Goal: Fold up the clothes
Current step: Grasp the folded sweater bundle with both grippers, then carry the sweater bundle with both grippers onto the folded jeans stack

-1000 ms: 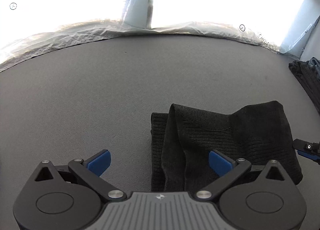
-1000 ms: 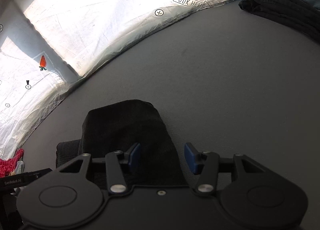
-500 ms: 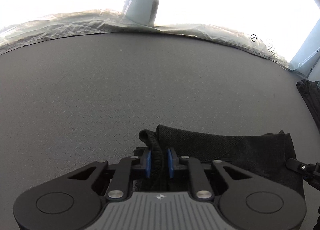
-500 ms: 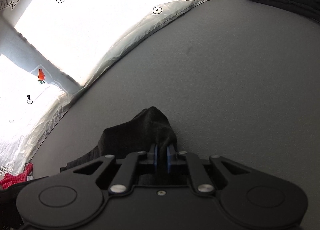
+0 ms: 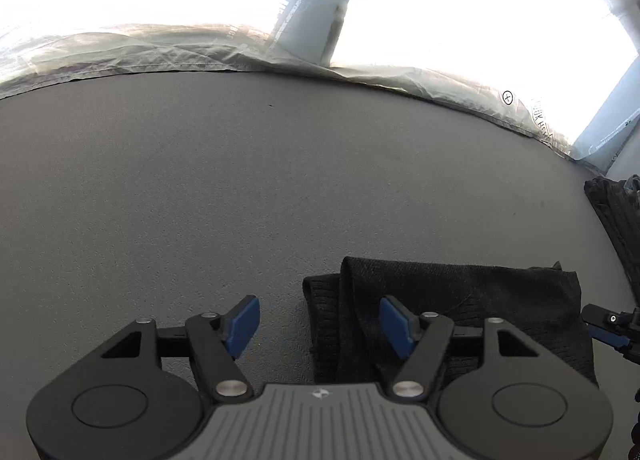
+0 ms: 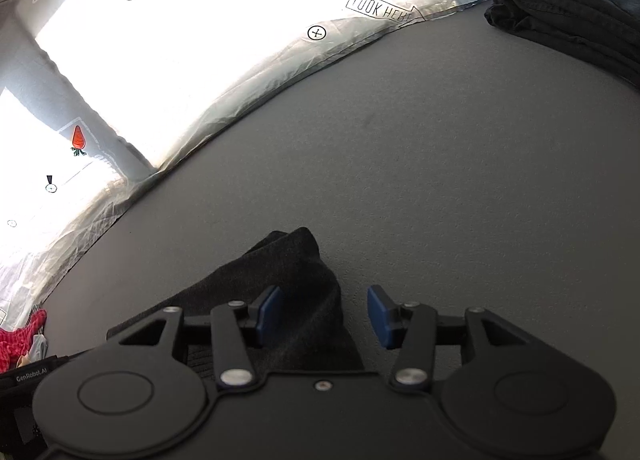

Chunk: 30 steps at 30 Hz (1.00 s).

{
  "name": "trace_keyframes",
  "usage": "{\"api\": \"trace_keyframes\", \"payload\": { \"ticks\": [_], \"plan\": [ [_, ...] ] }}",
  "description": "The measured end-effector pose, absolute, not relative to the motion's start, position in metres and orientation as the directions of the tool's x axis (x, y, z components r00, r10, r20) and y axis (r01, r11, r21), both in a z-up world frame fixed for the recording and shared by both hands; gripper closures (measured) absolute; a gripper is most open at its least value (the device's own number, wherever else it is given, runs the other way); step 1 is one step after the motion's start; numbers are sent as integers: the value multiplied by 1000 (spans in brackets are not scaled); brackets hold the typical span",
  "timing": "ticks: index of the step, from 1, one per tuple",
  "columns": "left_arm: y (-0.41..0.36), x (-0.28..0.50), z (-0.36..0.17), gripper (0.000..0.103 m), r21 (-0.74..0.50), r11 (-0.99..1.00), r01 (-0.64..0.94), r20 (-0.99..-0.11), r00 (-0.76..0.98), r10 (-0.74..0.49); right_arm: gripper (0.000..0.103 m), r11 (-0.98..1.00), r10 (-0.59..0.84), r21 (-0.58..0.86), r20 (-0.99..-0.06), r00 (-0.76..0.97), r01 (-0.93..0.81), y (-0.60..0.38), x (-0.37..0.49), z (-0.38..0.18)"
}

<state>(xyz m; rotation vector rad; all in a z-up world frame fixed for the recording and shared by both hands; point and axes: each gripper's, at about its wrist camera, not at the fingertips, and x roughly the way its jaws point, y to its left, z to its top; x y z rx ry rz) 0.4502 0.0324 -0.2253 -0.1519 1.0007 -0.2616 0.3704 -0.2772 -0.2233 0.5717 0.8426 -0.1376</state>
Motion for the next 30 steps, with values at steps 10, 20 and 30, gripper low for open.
{"api": "trace_keyframes", "payload": {
  "ticks": [10,20,30],
  "plan": [
    [7,443,-252,26,-242,953,182,-858,418,-298,36,880,183,410,-757,627,238,-264,387,-244],
    [-10,438,-255,20,-226,958,175,-851,444,-282,34,905,192,379,-771,606,195,-245,398,-254],
    [-23,414,-235,83,-164,965,204,-804,539,-250,83,961,134,263,-714,687,85,-218,369,-223]
  ]
}}
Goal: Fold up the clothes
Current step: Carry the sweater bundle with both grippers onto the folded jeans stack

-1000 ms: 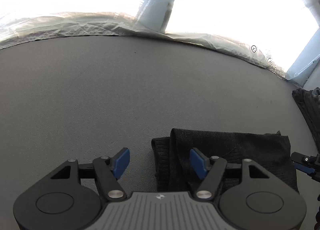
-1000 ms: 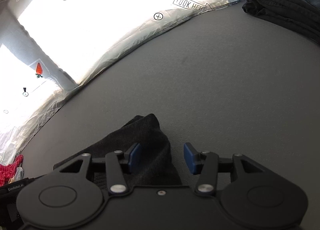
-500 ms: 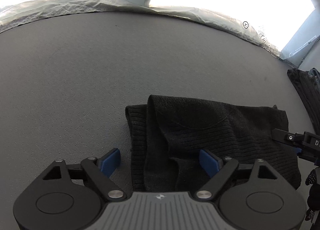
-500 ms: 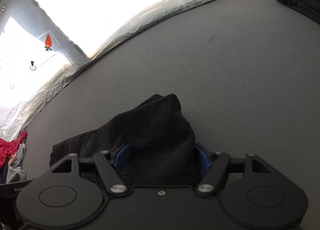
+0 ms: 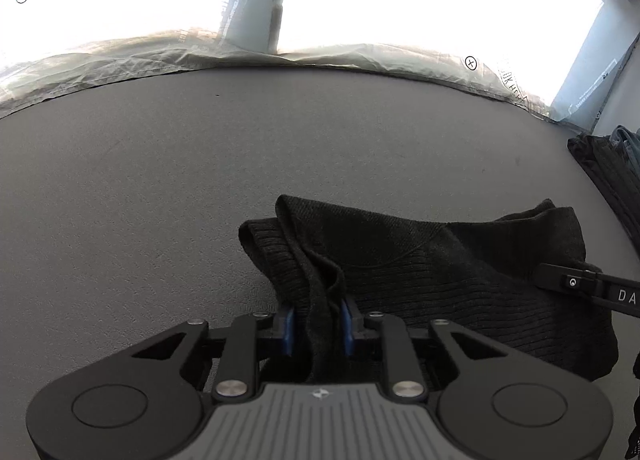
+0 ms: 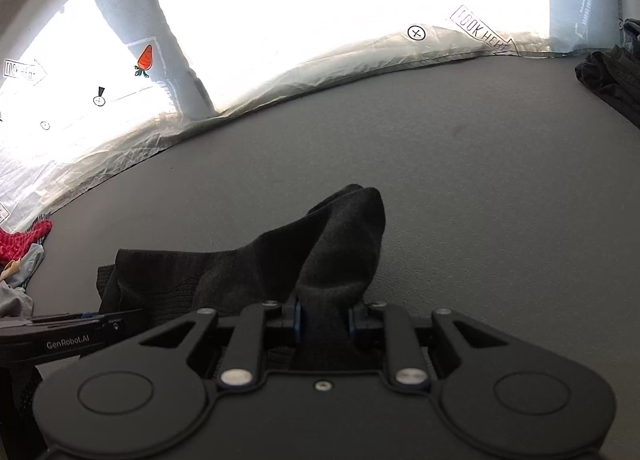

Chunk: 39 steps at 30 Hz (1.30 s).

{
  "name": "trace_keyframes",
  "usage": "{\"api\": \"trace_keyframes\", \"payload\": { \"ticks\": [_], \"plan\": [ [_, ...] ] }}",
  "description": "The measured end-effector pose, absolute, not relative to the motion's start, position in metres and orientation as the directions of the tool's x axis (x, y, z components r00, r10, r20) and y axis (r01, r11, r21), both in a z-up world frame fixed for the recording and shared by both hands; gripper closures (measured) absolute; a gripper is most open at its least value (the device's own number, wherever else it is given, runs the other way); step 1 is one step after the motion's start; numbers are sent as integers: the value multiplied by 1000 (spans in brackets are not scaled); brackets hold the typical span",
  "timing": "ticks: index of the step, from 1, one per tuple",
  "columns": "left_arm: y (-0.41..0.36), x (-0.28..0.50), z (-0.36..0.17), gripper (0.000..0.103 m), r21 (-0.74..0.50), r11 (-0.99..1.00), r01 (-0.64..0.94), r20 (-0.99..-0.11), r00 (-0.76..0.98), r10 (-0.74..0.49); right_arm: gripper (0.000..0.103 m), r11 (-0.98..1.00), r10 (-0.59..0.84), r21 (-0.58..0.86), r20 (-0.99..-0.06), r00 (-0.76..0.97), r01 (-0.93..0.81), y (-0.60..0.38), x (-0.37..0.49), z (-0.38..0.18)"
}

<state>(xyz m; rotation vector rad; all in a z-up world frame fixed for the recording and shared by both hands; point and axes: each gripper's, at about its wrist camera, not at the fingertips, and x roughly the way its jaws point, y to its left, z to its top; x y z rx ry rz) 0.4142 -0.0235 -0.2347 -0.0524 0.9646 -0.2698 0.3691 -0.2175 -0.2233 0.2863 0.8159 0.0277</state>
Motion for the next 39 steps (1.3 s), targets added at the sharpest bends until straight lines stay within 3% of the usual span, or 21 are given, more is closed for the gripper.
{"api": "trace_keyframes", "payload": {
  "ticks": [4,9,15,20,30,39],
  "plan": [
    [-29,399,-212,84,-206,953,222,-756,582,-299,84,972,138,234,-644,753,21,-204,343,-187],
    [-61,364,-173,84,-192,912,362,-656,643,-394,85,983,109,183,-574,812,-2,-203,315,-147],
    [-95,320,-130,84,-140,861,488,-547,687,-478,84,964,54,253,-492,869,84,-237,268,-106],
    [-112,293,-111,84,-224,824,520,-494,668,-556,85,938,-22,298,-456,890,176,-279,225,-79],
    [-193,259,-92,84,-267,789,554,-455,649,-610,84,844,-79,466,-381,921,265,-389,174,-70],
    [-333,247,-85,84,-211,777,593,-473,634,-612,84,772,-55,594,-291,955,225,-528,158,-72]
  ]
}}
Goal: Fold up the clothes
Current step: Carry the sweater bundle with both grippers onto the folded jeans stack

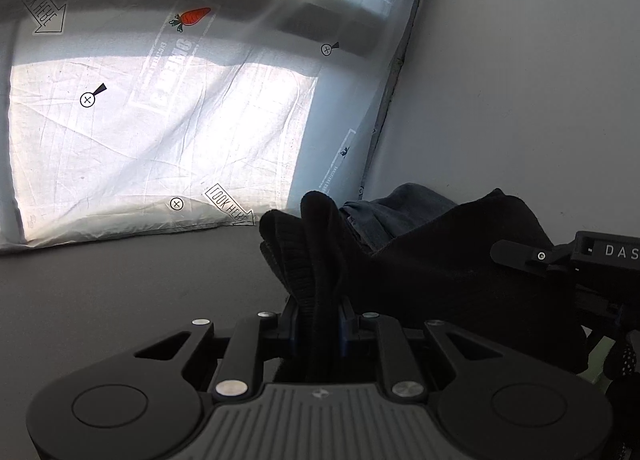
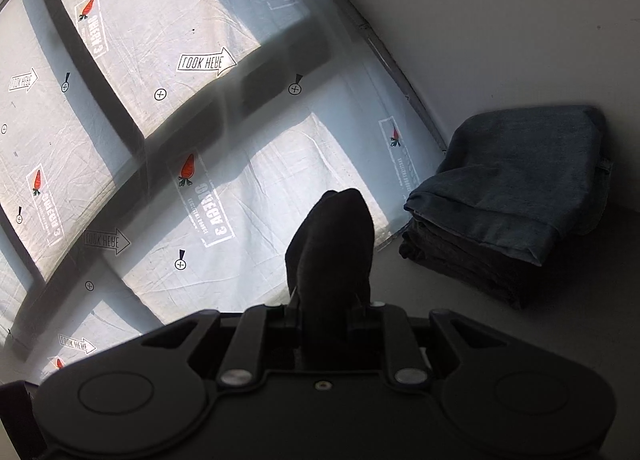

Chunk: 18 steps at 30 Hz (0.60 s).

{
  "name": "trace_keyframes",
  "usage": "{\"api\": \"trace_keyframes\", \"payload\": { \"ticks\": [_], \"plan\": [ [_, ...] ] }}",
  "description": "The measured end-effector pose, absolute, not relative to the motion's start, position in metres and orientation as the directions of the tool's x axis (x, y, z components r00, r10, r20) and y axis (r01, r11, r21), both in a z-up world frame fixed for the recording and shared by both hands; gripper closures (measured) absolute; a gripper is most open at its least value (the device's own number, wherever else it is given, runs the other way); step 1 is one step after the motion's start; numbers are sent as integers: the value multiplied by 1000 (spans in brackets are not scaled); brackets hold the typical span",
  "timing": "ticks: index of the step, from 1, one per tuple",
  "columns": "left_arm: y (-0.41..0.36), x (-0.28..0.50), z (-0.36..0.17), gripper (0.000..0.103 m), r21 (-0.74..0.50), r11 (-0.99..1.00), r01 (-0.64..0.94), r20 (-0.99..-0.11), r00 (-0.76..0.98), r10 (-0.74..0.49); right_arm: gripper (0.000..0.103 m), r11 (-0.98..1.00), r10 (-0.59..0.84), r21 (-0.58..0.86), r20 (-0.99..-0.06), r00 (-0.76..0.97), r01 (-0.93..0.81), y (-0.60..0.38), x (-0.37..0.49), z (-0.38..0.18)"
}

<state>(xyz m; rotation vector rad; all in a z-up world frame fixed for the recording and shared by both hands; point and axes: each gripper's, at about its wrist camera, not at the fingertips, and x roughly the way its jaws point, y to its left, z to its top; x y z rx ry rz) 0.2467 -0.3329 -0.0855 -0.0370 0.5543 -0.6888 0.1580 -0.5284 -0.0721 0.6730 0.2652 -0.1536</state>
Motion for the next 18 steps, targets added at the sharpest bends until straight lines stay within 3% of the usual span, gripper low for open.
{"api": "trace_keyframes", "payload": {
  "ticks": [6,11,18],
  "plan": [
    [-439,268,-79,84,-170,755,634,-488,611,-623,84,675,-54,706,-243,969,215,-618,158,-90],
    [-513,297,-74,84,-177,715,676,-518,554,-652,84,467,-34,873,-139,990,139,-692,165,-120],
    [-604,360,-61,84,-32,586,810,-546,477,-689,84,291,-124,952,-56,991,90,-754,185,-151]
  ]
}}
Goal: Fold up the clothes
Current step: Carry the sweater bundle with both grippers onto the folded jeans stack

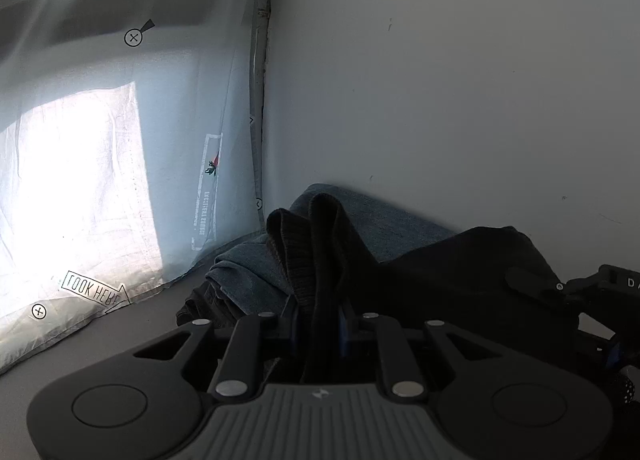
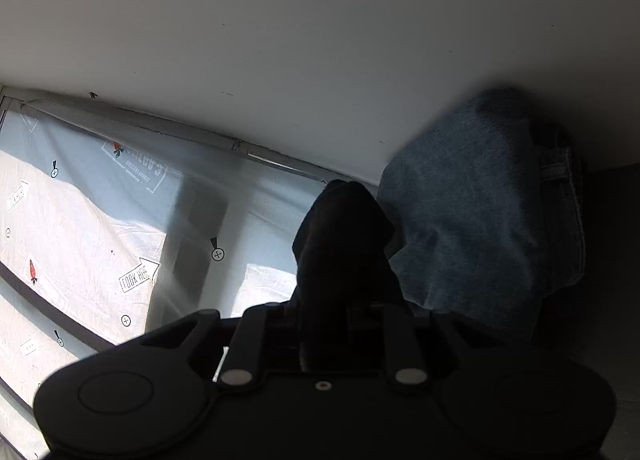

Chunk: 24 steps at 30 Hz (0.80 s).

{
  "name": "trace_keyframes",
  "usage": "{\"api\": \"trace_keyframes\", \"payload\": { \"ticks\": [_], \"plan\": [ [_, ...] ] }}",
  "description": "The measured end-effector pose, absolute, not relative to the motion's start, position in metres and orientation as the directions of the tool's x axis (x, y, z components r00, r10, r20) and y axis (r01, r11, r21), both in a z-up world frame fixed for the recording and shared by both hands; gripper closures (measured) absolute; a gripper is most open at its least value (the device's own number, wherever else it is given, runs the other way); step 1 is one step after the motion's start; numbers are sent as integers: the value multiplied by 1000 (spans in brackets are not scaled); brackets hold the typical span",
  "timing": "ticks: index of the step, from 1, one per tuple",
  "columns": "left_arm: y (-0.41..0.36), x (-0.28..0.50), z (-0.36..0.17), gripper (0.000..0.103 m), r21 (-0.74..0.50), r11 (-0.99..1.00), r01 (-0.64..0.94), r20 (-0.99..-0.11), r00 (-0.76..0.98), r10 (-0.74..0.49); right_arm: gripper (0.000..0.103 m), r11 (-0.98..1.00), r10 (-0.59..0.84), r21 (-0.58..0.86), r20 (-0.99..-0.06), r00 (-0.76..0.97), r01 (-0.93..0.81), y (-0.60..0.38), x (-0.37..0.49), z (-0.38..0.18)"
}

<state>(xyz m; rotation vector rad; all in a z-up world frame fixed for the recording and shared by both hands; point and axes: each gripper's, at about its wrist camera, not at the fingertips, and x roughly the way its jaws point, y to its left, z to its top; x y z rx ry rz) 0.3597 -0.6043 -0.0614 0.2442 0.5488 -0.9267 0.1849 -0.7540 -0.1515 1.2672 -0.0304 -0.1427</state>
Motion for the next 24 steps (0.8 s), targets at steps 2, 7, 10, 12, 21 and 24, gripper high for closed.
{"api": "trace_keyframes", "payload": {
  "ticks": [2,7,10,12,21,24],
  "plan": [
    [-629,380,-56,84,-1,543,840,-548,454,-703,84,253,-159,965,-28,987,68,-765,190,-157],
    [-690,426,-57,83,86,404,911,-562,379,-735,84,219,-270,972,-22,963,83,-786,198,-168],
    [-727,454,-84,81,142,307,941,-601,328,-729,84,231,-328,952,-117,937,199,-791,204,-182],
    [-748,474,-115,78,148,268,952,-643,298,-706,83,200,-344,939,-200,917,280,-794,209,-198],
    [-749,549,-200,40,-136,350,927,-670,174,-722,75,58,-362,902,-380,851,427,-805,220,-246],
    [-743,548,-203,37,-123,343,931,-660,181,-729,74,131,-370,860,-419,829,493,-803,229,-236]
  ]
}}
